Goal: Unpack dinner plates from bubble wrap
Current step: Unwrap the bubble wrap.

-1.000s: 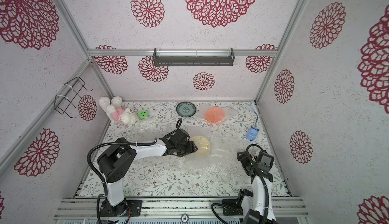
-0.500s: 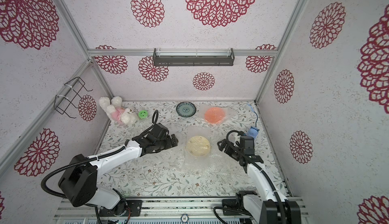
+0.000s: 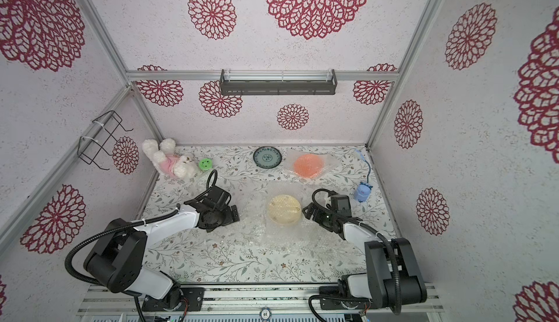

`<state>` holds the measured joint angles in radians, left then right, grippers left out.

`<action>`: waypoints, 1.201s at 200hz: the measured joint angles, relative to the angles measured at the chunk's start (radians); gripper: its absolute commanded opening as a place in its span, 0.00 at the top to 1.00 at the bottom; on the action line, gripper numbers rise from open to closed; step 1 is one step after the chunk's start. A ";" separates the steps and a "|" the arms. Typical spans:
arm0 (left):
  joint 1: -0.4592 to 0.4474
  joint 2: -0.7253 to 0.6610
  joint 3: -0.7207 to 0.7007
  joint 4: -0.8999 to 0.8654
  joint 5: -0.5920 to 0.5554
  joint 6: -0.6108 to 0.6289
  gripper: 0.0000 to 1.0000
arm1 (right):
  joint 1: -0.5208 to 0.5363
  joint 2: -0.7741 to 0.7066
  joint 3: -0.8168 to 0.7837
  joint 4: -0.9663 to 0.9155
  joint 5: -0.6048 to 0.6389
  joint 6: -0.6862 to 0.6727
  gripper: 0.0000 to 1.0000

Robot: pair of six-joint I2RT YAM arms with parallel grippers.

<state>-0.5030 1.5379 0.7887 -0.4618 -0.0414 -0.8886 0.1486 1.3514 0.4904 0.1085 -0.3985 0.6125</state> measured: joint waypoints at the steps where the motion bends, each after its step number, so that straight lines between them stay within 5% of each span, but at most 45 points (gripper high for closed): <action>1: 0.000 0.000 -0.002 0.000 0.000 -0.001 0.03 | 0.000 0.001 0.000 0.001 0.000 0.000 0.01; 80: -0.033 -0.116 -0.144 0.119 -0.009 -0.079 0.03 | 0.000 0.082 0.046 0.071 -0.013 0.000 0.01; 133: -0.092 -0.177 -0.026 -0.099 -0.031 -0.083 0.03 | 0.001 -0.002 0.086 -0.013 -0.003 -0.011 0.02; 179: -0.238 -0.178 0.255 -0.188 -0.108 -0.018 0.03 | 0.010 -0.020 0.091 -0.005 -0.053 -0.002 0.20; 240: -0.304 0.051 0.345 -0.115 0.003 0.022 0.03 | 0.089 0.102 0.131 0.044 -0.103 -0.003 0.50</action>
<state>-0.8074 1.5887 1.1336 -0.5770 -0.0383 -0.8669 0.2379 1.4536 0.6216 0.1524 -0.5011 0.6098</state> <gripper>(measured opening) 0.973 0.533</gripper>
